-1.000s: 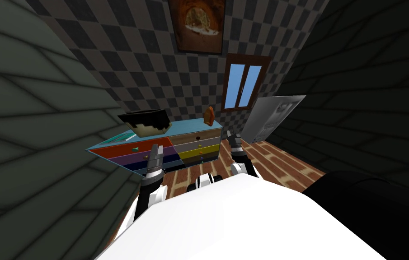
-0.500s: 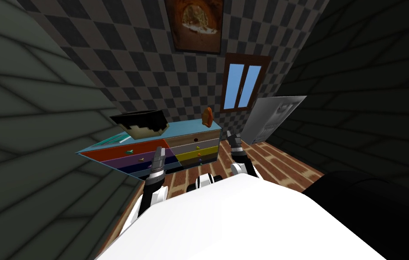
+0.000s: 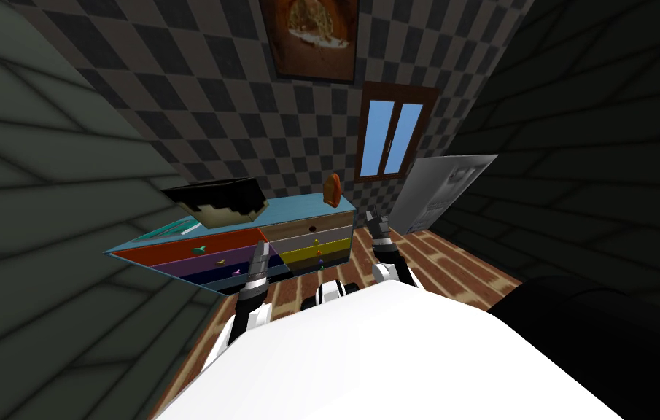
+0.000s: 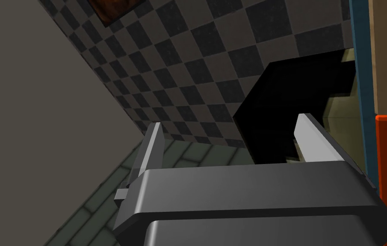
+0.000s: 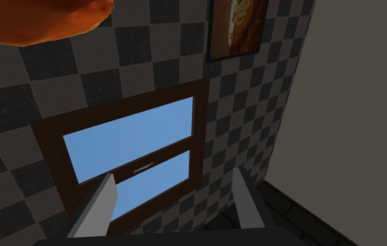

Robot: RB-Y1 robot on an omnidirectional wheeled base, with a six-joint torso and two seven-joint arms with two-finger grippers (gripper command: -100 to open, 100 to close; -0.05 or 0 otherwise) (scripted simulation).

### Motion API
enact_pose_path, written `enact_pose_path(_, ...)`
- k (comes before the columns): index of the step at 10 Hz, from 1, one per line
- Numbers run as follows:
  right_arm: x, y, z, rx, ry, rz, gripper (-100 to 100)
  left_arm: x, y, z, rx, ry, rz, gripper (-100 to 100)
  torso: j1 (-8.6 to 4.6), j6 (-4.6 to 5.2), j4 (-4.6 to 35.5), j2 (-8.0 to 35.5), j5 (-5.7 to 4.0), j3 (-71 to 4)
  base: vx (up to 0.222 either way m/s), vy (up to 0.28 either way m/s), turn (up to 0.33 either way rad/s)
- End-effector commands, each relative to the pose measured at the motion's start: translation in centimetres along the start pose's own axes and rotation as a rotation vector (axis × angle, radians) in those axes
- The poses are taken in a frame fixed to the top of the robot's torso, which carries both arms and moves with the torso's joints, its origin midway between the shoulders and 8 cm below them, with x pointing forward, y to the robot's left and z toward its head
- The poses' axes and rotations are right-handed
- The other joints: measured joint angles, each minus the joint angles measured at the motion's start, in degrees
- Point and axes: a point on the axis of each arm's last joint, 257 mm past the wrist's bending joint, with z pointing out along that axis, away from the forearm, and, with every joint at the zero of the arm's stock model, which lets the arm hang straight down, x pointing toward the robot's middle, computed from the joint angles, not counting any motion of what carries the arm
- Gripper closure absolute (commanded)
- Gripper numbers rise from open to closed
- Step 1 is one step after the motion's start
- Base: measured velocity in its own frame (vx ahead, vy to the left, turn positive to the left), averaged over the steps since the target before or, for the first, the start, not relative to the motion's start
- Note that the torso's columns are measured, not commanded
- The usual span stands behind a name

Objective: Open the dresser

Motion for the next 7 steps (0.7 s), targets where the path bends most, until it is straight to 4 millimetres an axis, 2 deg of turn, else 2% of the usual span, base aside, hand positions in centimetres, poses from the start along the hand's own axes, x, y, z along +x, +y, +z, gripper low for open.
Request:
enact_pose_path(1, 0.0, 0.0, 0.0, 0.000, 0.000, 0.000, 0, 0.3, 1.4, -0.5, -0.018, 0.007, -0.001, -100, 0.07, 0.00, -0.01, -0.03, 0.01, -0.02, 0.039, -0.037, -0.003)
enact_pose_path(7, 0.0, 0.0, 0.0, 0.000, 0.000, 0.000, 0, 1.6, 5.5, -2.6, -0.082, 0.017, -0.016, -100, 0.04, 0.00, -0.03, -0.08, 0.01, -0.05, 0.064, -0.075, -0.001)
